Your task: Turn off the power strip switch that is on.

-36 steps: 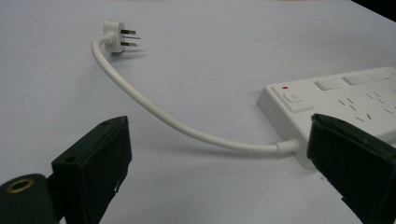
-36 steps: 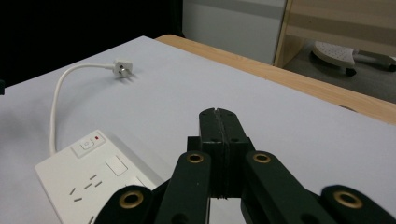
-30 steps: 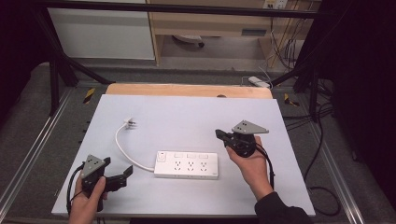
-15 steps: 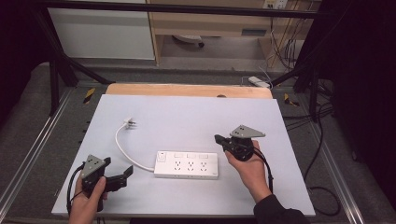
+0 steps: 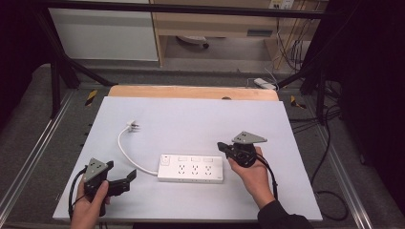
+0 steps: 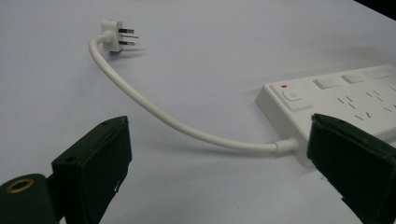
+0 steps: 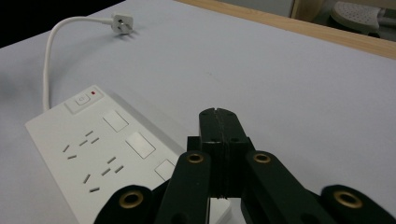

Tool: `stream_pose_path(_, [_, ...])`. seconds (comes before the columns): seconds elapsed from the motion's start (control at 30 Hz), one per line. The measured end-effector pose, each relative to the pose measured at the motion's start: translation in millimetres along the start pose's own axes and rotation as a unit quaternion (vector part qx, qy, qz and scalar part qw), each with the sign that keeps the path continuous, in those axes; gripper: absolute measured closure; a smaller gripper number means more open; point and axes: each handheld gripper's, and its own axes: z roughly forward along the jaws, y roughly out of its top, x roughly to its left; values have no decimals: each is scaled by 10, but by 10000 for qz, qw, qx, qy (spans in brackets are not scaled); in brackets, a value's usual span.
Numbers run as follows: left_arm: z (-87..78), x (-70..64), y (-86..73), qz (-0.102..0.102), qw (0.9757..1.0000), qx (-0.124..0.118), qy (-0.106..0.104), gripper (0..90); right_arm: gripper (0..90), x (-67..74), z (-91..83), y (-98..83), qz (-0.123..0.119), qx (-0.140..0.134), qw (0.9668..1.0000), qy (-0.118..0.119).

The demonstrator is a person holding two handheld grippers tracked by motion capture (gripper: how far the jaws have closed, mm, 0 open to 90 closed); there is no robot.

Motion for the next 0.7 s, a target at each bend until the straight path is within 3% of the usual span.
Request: stream_pose_path(0.7, [3,-4,-1,29,10000,36,-17,67,900,20,90,-89,31,171,9998,80])
